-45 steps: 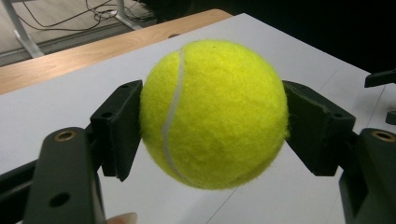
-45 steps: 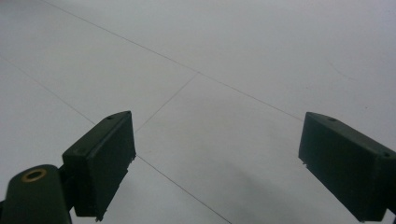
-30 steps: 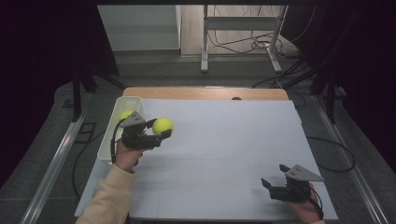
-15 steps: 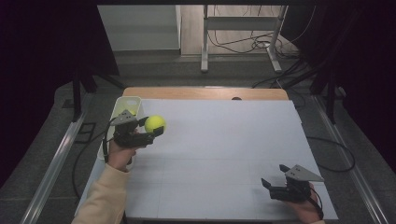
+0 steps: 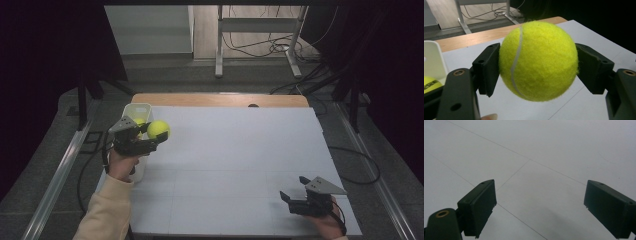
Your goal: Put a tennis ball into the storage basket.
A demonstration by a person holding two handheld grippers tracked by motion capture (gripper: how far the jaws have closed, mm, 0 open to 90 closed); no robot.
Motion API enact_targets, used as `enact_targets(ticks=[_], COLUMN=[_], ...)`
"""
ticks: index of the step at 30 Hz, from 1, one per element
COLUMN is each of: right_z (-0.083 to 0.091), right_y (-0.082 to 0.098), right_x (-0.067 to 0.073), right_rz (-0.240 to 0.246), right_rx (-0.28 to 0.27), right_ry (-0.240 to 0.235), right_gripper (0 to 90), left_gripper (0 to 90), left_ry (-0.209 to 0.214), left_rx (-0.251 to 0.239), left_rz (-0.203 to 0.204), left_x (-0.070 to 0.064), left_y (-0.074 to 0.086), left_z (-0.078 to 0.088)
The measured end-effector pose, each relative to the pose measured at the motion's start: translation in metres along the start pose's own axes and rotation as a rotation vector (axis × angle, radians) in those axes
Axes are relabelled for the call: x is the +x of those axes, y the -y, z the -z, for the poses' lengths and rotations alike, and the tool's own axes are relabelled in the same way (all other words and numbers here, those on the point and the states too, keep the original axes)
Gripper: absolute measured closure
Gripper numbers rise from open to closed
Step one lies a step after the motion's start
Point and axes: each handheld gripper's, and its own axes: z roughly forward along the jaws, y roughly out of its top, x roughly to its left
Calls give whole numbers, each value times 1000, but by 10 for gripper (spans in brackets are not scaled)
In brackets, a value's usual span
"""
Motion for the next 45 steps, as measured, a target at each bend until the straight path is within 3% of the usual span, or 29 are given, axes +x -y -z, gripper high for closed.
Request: enact_targets(ticks=[24, 37, 45], right_z=[0, 0, -1], right_y=[0, 0, 0], right_x=[0, 0, 0], right_rz=[3, 0, 1], right_rx=[1, 3, 5], right_ry=[2, 1, 2], right_gripper=[112, 112, 112], left_gripper=[265, 265, 265], left_ry=[-110, -196, -223], left_rx=[-40, -16, 1], left_rz=[42, 69, 94], left_x=[27, 41, 51], left_y=[2, 6, 9], left_z=[23, 29, 31])
